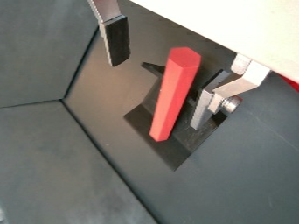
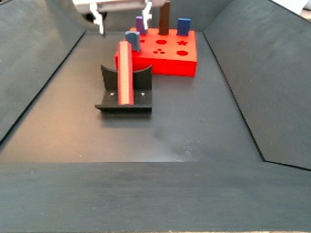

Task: Pick up the hexagon object. Move up. Place the hexagon object on the fixture. Regrasp the hexagon object. Move to above the board. Insert the hexagon object.
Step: Regrasp the hexagon object, then move to above the board.

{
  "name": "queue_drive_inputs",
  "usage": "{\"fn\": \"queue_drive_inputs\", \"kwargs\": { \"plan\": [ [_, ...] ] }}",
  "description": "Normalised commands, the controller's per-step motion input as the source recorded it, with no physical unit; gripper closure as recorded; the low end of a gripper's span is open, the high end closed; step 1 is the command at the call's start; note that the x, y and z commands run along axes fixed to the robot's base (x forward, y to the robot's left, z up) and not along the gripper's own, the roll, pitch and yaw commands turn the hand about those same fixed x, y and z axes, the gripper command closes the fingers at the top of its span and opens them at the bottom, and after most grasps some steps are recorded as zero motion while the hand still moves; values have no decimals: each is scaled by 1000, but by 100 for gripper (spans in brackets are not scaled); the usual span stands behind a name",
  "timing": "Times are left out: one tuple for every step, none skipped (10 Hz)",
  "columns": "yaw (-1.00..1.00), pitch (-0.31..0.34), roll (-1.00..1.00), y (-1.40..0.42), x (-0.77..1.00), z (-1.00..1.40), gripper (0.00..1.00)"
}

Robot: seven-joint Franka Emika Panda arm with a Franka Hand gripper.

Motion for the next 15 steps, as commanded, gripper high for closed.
{"fn": "queue_drive_inputs", "kwargs": {
  "plan": [
    [-6,-50,72,18,107,-971,0],
    [-13,-34,71,12,101,-806,0],
    [-13,-17,71,6,97,-638,0],
    [-8,3,72,-2,91,-425,0],
    [-3,10,73,1,85,-276,0],
    [0,0,0,0,0,0,100],
    [20,253,151,-35,1,1000,100],
    [36,245,132,-38,2,1000,100],
    [80,228,90,-37,5,1000,100],
    [108,219,61,-36,7,1000,100],
    [163,184,10,-39,11,1000,100],
    [186,158,-7,-40,15,1000,100],
    [194,133,-14,-41,19,1000,100],
    [195,105,-15,-43,22,1000,100],
    [188,74,-13,-43,24,1000,100]
  ]
}}
